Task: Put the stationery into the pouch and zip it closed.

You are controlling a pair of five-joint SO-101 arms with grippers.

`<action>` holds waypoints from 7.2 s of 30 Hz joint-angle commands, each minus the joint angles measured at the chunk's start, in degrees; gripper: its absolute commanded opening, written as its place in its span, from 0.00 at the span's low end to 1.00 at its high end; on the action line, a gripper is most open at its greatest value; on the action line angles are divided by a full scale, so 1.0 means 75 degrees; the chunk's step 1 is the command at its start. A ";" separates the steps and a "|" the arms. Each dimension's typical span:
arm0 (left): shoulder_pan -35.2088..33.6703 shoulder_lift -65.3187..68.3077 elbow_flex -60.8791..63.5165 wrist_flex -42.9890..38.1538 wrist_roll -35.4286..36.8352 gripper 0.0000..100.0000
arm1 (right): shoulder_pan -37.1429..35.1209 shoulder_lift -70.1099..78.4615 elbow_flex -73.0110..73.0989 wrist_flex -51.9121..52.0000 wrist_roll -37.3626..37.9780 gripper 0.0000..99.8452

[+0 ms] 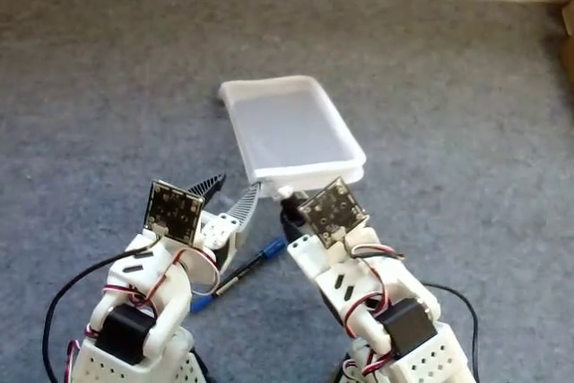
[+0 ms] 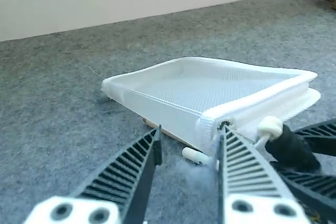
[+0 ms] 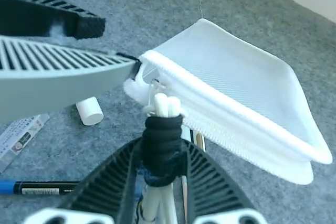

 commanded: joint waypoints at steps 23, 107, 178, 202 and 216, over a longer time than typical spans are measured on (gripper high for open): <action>-0.0322 -0.0076 0.0568 -0.0586 0.0082 0.17 | -0.0123 -0.0182 -0.0147 0.0334 -0.0082 0.01; -0.2467 -0.0088 0.0475 -0.0668 0.0023 0.06 | 0.2139 -0.0182 -0.0334 0.0885 -0.0117 0.06; -0.1870 -0.0029 -0.1014 0.1196 0.0094 0.23 | -0.0170 -0.0100 -0.4144 0.1201 -0.0152 0.01; -0.1881 -0.0029 -0.0369 0.0305 -0.0692 0.01 | 0.0334 -0.0147 -0.4167 0.2292 -0.0141 0.08; -0.1881 -0.0006 -0.1073 0.0867 -0.0680 0.01 | 0.2667 0.0381 -0.4202 0.2667 -0.0152 0.27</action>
